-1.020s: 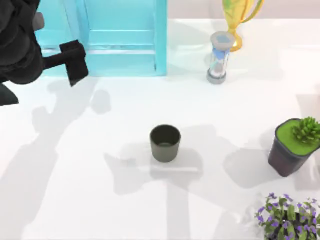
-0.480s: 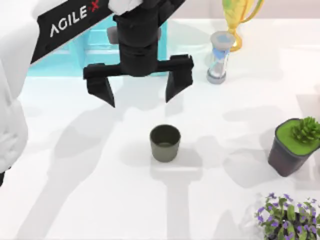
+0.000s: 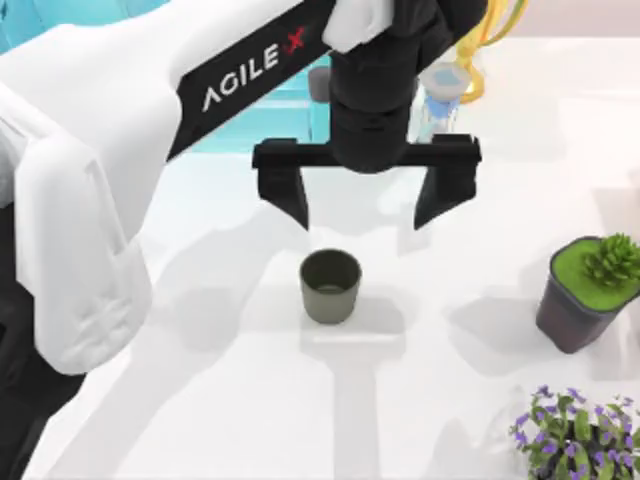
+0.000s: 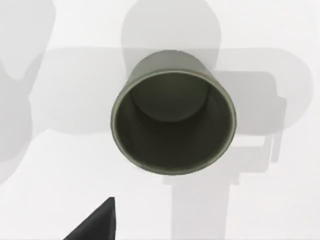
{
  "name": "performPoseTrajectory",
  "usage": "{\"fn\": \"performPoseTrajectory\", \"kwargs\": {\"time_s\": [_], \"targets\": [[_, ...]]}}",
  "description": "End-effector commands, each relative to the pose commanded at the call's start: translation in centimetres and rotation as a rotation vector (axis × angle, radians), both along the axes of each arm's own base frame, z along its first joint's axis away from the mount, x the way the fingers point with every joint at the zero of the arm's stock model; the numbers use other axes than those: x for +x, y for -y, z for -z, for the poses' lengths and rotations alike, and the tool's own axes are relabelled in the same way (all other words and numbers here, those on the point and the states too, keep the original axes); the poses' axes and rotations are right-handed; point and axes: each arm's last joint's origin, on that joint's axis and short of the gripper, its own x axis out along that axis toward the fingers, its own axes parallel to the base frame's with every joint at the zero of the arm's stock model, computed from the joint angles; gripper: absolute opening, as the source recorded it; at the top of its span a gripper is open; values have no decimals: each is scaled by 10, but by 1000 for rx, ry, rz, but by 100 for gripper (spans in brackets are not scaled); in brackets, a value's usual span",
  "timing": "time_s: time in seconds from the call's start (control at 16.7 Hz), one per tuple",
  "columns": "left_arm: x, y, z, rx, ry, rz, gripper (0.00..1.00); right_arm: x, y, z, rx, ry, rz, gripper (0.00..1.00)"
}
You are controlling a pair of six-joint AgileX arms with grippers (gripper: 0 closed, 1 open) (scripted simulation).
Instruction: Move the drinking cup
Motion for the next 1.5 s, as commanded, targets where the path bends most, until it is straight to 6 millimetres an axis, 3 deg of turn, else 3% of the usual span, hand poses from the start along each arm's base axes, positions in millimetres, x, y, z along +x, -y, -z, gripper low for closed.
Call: {"fn": "performPoseTrajectory", "kwargs": {"time_s": [0.36, 0.9, 1.26, 1.5], "targets": [[1, -1, 3, -1, 2, -2, 100, 0, 0, 0, 0, 0, 0, 100], [1, 1, 91, -1, 1, 0, 100, 0, 0, 0, 0, 0, 0, 100], [0, 0, 100, 0, 0, 0, 100, 0, 0, 0, 0, 0, 0, 100], [0, 0, 100, 0, 0, 0, 70, 0, 0, 0, 0, 0, 0, 100]]}}
